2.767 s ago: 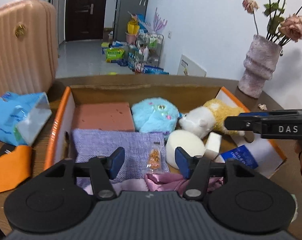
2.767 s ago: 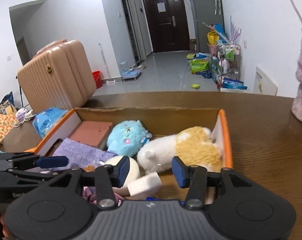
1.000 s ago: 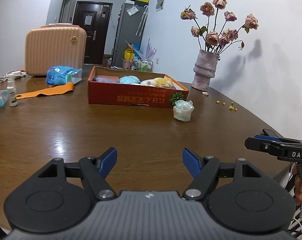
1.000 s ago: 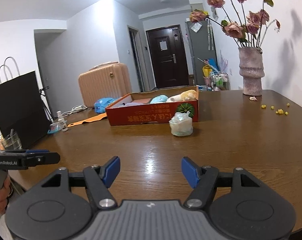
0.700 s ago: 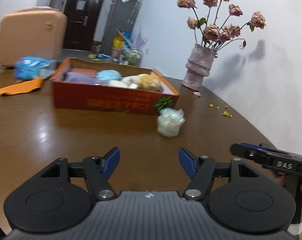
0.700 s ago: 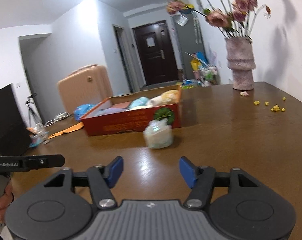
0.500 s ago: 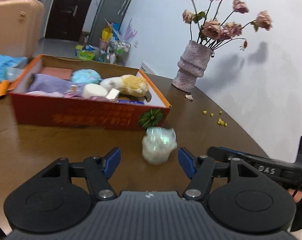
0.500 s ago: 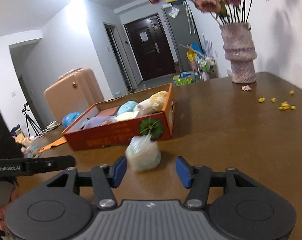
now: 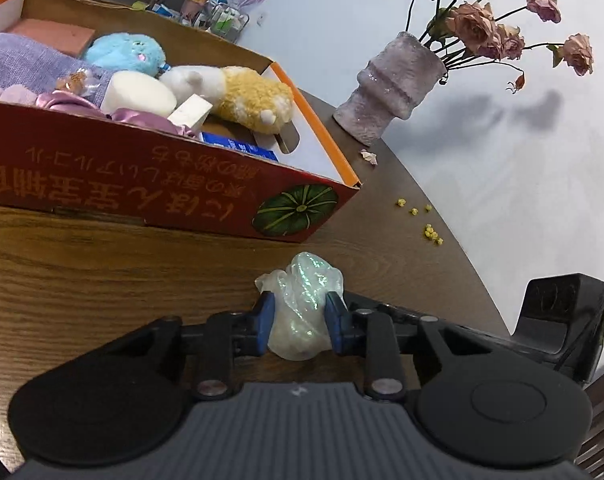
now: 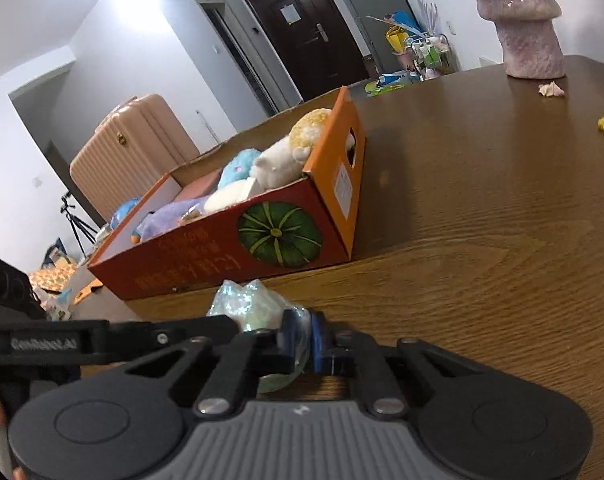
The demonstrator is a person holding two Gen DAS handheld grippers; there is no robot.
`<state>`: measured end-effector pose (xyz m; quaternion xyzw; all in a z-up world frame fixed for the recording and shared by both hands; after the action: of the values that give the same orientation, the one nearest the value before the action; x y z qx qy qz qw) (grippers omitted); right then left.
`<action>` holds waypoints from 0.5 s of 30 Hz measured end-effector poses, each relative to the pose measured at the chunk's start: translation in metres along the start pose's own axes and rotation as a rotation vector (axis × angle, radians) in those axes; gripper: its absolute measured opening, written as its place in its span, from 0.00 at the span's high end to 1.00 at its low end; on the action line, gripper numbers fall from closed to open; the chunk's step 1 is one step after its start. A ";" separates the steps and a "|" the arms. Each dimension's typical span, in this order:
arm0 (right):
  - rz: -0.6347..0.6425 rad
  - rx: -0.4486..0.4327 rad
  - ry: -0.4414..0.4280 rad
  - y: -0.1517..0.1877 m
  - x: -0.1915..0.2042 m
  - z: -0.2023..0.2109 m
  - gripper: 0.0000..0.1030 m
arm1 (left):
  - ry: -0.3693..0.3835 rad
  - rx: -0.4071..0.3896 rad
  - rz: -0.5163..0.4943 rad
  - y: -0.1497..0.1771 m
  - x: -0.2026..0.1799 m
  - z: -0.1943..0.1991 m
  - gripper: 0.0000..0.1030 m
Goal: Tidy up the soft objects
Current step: 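Close both grippers on the clear iridescent plastic bag, then carry the clear bag with both grippers into the box and open them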
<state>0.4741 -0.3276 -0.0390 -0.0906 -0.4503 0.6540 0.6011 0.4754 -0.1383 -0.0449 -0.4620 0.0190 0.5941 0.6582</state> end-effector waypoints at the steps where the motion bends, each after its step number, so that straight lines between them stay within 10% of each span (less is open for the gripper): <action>1: -0.004 -0.005 -0.005 -0.001 0.000 0.000 0.92 | 0.005 -0.001 0.009 0.000 0.001 0.001 0.75; 15: 0.023 -0.111 -0.050 0.018 0.048 0.065 0.96 | -0.083 -0.098 -0.170 0.035 -0.047 0.065 0.89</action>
<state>0.4059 -0.3146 0.0061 -0.1125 -0.4998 0.6371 0.5760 0.3996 -0.1377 -0.0011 -0.4687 -0.0768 0.5548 0.6831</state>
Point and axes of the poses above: each gripper's, at about its wrist camera, not at the fingertips, and z roughly against the way its jaws point, x to its left, y to its underside, the point moved 5 cm from there along -z, roughly the way its jaws point, and after that the axes turned 1 degree about x, right-handed, at the moved point
